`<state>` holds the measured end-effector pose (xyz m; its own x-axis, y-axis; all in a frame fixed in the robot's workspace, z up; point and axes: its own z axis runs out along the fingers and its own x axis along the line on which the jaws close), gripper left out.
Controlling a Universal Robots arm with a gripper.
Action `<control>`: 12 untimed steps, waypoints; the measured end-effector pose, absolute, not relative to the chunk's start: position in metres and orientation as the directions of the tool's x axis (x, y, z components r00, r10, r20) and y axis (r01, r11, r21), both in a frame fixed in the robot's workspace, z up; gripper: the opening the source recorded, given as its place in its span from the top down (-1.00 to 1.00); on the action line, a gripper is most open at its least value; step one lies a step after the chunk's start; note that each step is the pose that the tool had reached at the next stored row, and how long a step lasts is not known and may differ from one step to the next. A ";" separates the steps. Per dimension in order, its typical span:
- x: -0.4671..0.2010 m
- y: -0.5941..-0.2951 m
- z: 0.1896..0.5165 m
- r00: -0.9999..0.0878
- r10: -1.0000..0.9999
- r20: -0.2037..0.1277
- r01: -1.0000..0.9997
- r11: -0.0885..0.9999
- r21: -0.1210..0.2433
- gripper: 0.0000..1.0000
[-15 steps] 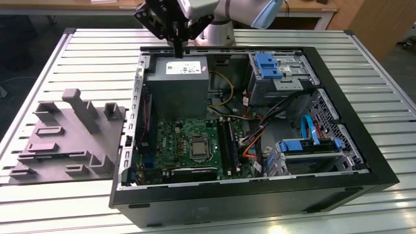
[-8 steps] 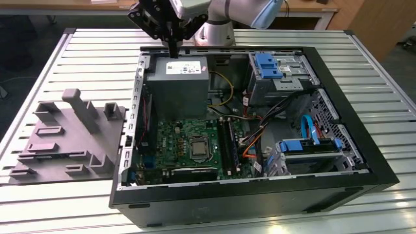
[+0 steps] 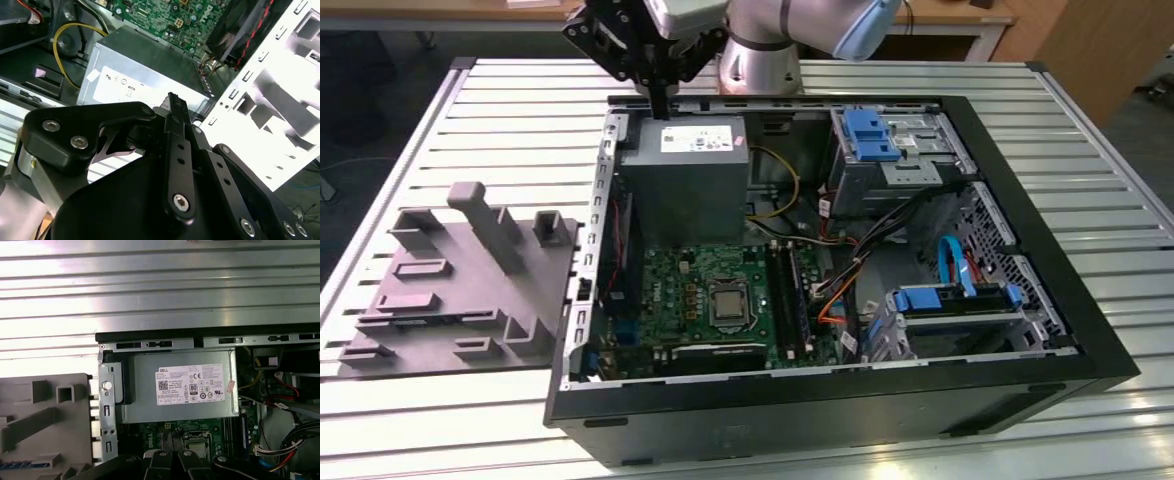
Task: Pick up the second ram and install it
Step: 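Reach for the second ram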
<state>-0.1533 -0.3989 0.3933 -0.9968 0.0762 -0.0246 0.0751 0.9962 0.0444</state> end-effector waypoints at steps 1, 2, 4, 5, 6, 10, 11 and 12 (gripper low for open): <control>-0.155 -0.399 0.393 -0.997 0.076 -0.025 0.075 0.996 0.044 0.80; -0.156 -0.399 0.393 -0.997 0.076 -0.025 0.075 0.996 0.044 0.80; -0.158 -0.399 0.393 -0.997 0.076 -0.025 0.075 0.996 0.044 0.80; -0.160 -0.399 0.393 -0.997 0.076 -0.025 0.075 0.996 0.044 0.80; -0.162 -0.399 0.393 -0.997 0.076 -0.025 0.075 0.996 0.044 0.80; -0.169 -0.399 0.393 -0.997 0.076 -0.025 0.075 0.996 0.044 0.80; -0.171 -0.399 0.393 -0.997 0.076 -0.025 0.075 0.996 0.044 0.80; -0.173 -0.399 0.393 -0.997 0.076 -0.025 0.075 0.996 0.044 0.80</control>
